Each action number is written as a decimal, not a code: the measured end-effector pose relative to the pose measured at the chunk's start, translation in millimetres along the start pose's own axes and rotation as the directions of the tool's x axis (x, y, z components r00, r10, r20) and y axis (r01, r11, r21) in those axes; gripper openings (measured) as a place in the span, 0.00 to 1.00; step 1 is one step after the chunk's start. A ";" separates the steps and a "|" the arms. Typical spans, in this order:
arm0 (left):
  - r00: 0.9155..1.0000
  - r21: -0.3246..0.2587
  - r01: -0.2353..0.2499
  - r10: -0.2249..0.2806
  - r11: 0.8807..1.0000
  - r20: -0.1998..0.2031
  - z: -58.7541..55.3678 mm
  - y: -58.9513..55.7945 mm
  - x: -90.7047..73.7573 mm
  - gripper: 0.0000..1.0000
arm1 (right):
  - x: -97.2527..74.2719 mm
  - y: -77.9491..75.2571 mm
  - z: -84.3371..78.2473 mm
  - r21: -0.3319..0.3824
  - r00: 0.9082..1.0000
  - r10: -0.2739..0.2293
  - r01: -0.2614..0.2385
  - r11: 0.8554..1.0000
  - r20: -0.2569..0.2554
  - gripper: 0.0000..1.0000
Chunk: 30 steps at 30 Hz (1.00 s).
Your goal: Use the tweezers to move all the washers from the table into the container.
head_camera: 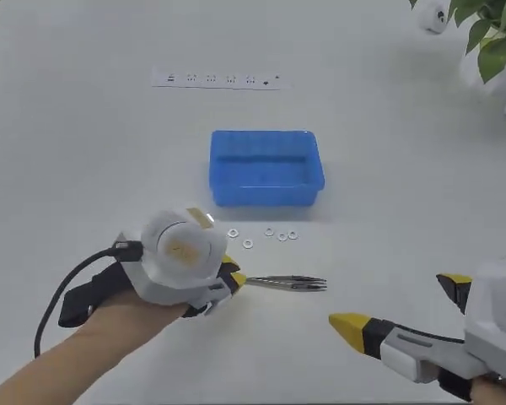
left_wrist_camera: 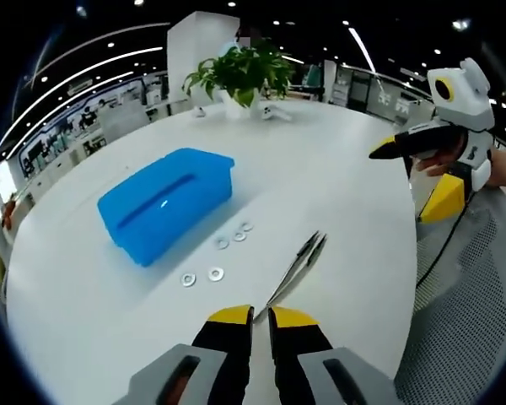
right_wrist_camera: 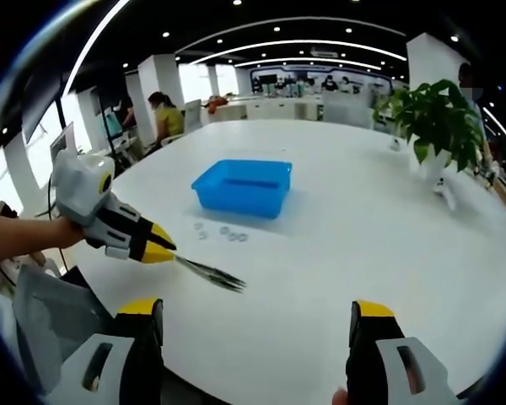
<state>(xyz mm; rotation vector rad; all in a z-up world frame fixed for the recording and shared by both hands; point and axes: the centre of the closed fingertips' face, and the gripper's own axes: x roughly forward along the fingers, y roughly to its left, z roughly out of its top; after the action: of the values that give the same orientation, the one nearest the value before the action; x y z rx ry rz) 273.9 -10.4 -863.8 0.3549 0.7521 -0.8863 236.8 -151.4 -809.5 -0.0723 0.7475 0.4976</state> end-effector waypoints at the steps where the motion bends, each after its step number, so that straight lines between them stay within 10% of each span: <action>1: 1.000 0.016 0.013 -0.013 1.000 -0.013 -2.1 -1.3 2.8 0.05 | 0.1 0.0 -0.3 0.000 1.000 0.000 0.000 1.000 -0.001 0.91; 11: 0.997 0.148 0.059 -0.051 0.987 -0.058 -5.7 -3.8 12.1 0.04 | 2.0 1.6 -3.1 -0.003 1.000 0.003 -0.003 1.000 -0.018 0.90; 15: 0.993 0.290 0.108 -0.088 0.951 -0.080 -5.9 -14.0 10.9 0.00 | 2.9 6.7 -1.4 -0.004 1.000 0.017 -0.017 1.000 -0.014 0.90; 25: 0.996 0.231 0.091 -0.088 0.969 -0.024 14.9 -30.8 -9.2 0.00 | 11.1 30.6 3.9 -0.085 0.995 0.095 -0.097 0.992 -0.024 0.82; 30: 0.995 0.187 0.086 -0.095 0.979 0.040 31.6 -40.3 -23.5 0.00 | 20.6 51.9 5.9 -0.166 0.982 0.183 -0.188 0.968 -0.045 0.56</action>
<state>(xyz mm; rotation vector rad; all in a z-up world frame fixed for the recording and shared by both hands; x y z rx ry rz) 246.1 -39.2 -824.2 0.4642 0.6464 -1.0510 229.6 -95.8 -813.1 -0.1698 0.7436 0.7399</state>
